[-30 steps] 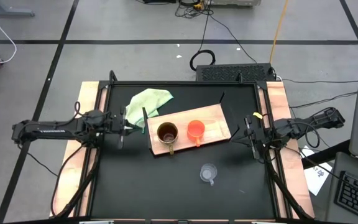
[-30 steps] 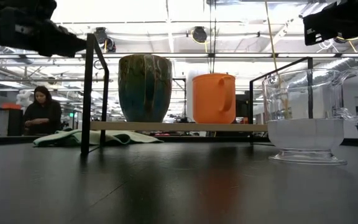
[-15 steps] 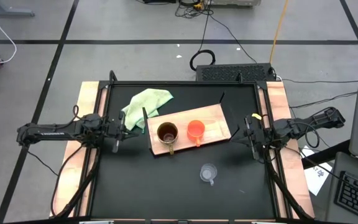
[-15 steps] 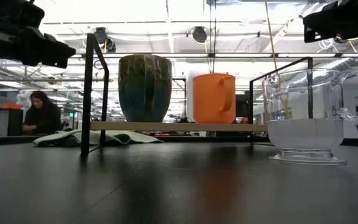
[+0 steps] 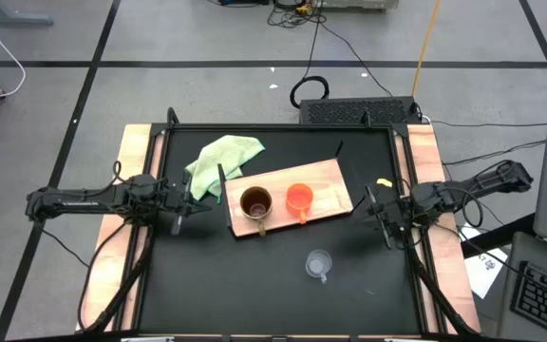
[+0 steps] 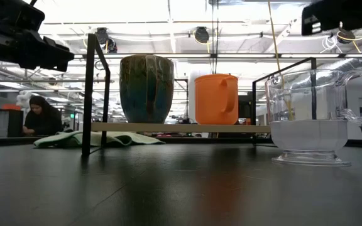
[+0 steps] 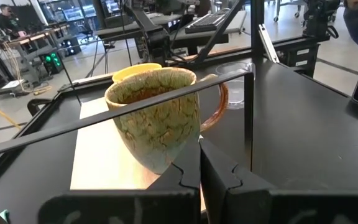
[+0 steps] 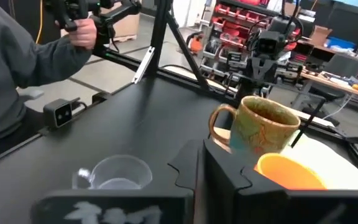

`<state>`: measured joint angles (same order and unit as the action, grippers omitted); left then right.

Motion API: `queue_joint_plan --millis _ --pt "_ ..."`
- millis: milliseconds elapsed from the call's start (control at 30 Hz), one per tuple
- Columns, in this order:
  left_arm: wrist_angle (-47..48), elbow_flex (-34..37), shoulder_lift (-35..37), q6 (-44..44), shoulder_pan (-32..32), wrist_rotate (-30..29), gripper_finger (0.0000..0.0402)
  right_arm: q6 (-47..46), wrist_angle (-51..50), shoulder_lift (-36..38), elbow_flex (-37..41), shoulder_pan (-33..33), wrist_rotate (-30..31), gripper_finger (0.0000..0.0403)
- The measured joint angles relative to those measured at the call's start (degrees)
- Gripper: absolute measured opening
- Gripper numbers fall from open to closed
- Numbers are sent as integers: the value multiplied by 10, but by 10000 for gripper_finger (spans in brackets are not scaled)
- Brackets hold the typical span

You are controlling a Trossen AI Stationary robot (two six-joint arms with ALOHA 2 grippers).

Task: Stack small to large cups/mugs on shelf
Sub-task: Put the transparent mug on the shelf

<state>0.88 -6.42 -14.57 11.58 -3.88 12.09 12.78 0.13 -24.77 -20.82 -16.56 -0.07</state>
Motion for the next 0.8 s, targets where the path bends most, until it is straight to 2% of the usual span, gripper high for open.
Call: queue_joint_plan --millis 167,567,800 --pt "3 0 0 -6 0 0 1 -21 -20 -77 -68 0 1 45" --pt "7 0 0 -14 0 -1 1 -80 -134 -302 -210 -1 1 155" --pt "8 0 0 -10 0 -1 2 -107 -169 -383 -254 -3 -1 182"
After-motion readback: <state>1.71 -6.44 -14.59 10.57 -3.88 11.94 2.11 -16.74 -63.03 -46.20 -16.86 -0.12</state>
